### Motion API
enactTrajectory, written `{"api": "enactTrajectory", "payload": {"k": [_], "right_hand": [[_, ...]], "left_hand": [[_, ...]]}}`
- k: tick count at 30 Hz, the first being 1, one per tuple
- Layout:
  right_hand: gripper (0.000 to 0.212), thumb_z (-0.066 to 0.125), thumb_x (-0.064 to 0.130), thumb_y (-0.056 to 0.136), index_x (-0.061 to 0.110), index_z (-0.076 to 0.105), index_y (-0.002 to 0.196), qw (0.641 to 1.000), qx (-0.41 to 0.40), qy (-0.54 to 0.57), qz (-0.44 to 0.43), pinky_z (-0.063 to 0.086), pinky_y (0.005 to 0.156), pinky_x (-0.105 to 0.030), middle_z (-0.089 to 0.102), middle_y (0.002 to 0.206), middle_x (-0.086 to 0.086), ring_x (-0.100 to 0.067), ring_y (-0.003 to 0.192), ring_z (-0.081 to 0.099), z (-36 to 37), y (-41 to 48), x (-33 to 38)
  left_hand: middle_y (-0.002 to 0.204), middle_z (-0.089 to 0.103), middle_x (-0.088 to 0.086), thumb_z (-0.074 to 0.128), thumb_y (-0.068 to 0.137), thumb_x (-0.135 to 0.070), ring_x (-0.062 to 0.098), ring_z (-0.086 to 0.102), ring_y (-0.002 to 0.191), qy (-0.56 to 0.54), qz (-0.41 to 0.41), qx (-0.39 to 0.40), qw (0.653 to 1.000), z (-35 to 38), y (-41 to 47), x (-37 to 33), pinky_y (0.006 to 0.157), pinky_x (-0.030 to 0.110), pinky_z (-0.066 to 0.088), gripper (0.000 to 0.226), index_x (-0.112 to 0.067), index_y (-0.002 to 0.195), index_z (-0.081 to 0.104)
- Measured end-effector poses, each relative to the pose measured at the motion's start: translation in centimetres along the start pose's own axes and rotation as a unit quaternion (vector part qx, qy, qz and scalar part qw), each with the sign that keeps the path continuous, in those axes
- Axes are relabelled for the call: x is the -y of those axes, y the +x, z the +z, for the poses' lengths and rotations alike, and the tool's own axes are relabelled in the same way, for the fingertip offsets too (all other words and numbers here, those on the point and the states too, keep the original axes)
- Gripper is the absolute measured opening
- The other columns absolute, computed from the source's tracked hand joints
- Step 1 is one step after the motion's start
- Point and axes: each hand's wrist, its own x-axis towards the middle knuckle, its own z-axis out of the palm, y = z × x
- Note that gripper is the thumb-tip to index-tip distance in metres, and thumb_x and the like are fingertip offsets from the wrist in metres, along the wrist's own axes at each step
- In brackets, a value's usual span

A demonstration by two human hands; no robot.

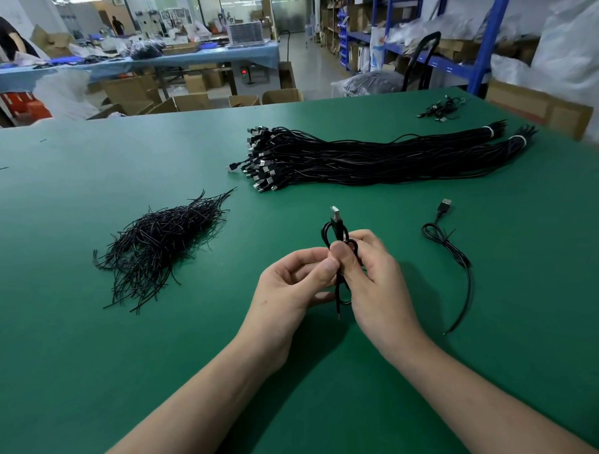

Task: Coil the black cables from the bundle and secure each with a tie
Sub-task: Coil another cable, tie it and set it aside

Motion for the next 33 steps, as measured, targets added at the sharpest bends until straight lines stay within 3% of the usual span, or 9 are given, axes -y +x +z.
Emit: {"api": "enactTrajectory", "payload": {"k": [2,5,8,12,17,20,26,29,33], "right_hand": [[0.050,0.046,0.066,0.095,0.023,0.067,0.081,1.000,-0.010,0.028,0.005,0.049,0.085,-0.035,0.058,0.093,0.014,-0.017,0.097,0.060,0.2,0.0,-0.1],[0.042,0.047,0.062,0.095,0.030,0.068,0.079,0.998,-0.014,0.051,0.015,0.051,0.091,-0.050,0.061,0.095,0.014,-0.024,0.104,0.061,0.5,0.0,-0.3],[0.038,0.049,0.060,0.097,0.033,0.070,0.080,0.996,-0.002,0.084,0.043,0.053,0.084,-0.034,0.063,0.096,0.009,-0.024,0.105,0.062,0.7,0.0,-0.3],[0.047,0.054,0.056,0.090,0.011,0.066,0.100,0.973,0.030,0.185,0.133,0.051,0.072,-0.014,0.074,0.095,-0.008,-0.011,0.089,0.070,0.7,-0.2,0.2],[0.057,0.057,0.058,0.083,0.008,0.067,0.109,0.948,0.058,0.242,0.200,0.051,0.102,-0.039,0.075,0.097,-0.018,-0.031,0.106,0.070,0.2,-0.3,0.9],[0.061,0.060,0.057,0.080,0.006,0.068,0.114,0.934,0.083,0.258,0.234,0.046,0.109,-0.044,0.075,0.102,-0.019,-0.032,0.110,0.068,-0.3,-0.2,1.1],[0.064,0.063,0.049,0.084,-0.005,0.065,0.117,0.890,0.156,0.329,0.276,0.054,0.074,-0.022,0.074,0.102,-0.014,-0.015,0.087,0.070,-1.6,0.2,1.4],[0.069,0.064,0.050,0.085,-0.007,0.061,0.125,0.886,0.163,0.329,0.284,0.054,0.085,-0.027,0.073,0.111,-0.017,-0.019,0.097,0.070,-1.7,0.3,1.6],[0.060,0.062,0.047,0.090,-0.003,0.062,0.124,0.876,0.184,0.344,0.283,0.049,0.107,-0.038,0.065,0.128,-0.026,-0.031,0.118,0.064,-2.1,0.4,1.5]], "left_hand": [[0.095,0.078,0.005,0.077,0.080,-0.033,0.011,0.072,0.090,-0.007,0.000,-0.002,1.000,0.2,0.0,0.1,0.078,0.026,0.056,0.029,-0.019,0.105,0.075],[0.092,0.076,0.005,0.082,0.076,-0.031,0.012,0.067,0.088,-0.028,0.006,-0.009,1.000,0.4,0.0,0.4,0.078,0.025,0.054,0.025,-0.026,0.100,0.078],[0.099,0.077,0.006,0.083,0.074,-0.029,0.015,0.067,0.093,-0.039,0.014,-0.020,0.999,0.7,0.2,0.7,0.089,0.033,0.051,0.037,-0.019,0.109,0.074],[0.111,0.077,0.006,0.080,0.078,-0.023,0.011,0.071,0.098,-0.049,0.029,-0.008,0.998,0.7,0.3,0.6,0.083,0.022,0.054,0.037,-0.016,0.114,0.074],[0.107,0.076,0.015,0.079,0.078,-0.024,0.016,0.071,0.097,-0.037,0.026,-0.008,0.999,0.6,0.3,0.6,0.087,0.027,0.054,0.043,-0.012,0.119,0.071],[0.100,0.076,0.017,0.078,0.079,-0.021,0.019,0.069,0.092,-0.053,0.026,0.000,0.998,0.7,0.2,0.6,0.092,0.033,0.052,0.039,-0.010,0.116,0.071],[0.098,0.062,0.019,0.076,0.082,-0.022,0.032,0.050,0.096,-0.110,-0.003,0.053,0.992,0.6,0.2,0.4,0.089,0.038,0.048,0.048,-0.003,0.124,0.067],[0.098,0.071,0.015,0.075,0.083,-0.022,0.023,0.066,0.089,-0.110,-0.010,0.065,0.992,0.4,0.2,0.3,0.089,0.034,0.053,0.050,-0.001,0.127,0.065],[0.101,0.073,0.013,0.076,0.083,-0.021,0.018,0.069,0.089,-0.108,-0.014,0.066,0.992,0.2,0.3,0.2,0.090,0.033,0.055,0.046,-0.003,0.125,0.067]]}}
